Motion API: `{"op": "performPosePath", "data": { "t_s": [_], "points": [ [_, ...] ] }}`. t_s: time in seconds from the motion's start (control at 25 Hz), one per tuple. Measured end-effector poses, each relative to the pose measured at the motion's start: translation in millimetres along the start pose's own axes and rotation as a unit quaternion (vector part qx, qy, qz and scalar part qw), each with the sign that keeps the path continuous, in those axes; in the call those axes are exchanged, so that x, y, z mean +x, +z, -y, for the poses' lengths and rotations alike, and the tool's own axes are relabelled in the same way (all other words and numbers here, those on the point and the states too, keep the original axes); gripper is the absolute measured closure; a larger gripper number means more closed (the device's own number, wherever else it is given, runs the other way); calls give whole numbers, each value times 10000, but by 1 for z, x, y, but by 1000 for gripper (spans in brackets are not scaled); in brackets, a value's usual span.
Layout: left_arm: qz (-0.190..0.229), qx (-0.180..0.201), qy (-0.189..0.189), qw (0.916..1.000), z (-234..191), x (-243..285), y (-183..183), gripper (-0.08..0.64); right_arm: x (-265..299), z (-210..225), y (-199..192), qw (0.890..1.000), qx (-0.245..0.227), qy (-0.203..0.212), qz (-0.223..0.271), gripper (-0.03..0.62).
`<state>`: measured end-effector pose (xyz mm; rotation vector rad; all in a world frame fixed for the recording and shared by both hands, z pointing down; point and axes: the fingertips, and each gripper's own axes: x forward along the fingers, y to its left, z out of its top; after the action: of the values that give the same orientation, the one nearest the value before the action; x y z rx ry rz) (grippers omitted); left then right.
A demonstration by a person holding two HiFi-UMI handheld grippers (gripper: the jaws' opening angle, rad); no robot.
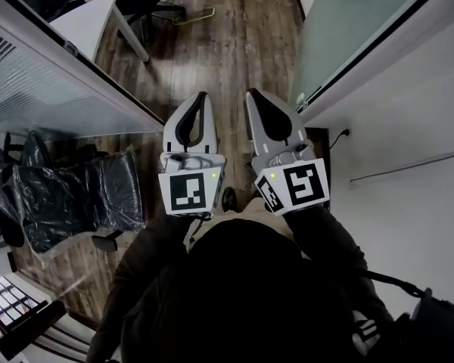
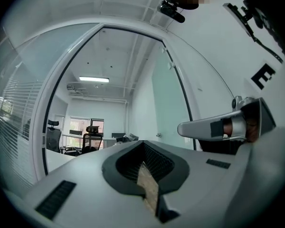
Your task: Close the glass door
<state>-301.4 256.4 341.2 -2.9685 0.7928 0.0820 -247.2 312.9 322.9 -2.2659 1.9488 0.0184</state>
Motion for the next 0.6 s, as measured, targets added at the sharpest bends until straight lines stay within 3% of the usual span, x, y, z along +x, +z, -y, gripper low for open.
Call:
{"op": "performPosePath", "data": {
  "t_s": [0.28,0.48,0.6],
  "points": [
    [-167,-53,-90,9998,-34,87,-21,563,77,53,-9,9998,29,-213,-29,591],
    [-128,-85,-171,9997,-76,158,-9,563,152,82,6,9994,-111,-319,4,591],
    [-130,10,-204,9997,-81,214,-8,563,191,122,11,9994,-45,-347,77,591]
  ]
}}
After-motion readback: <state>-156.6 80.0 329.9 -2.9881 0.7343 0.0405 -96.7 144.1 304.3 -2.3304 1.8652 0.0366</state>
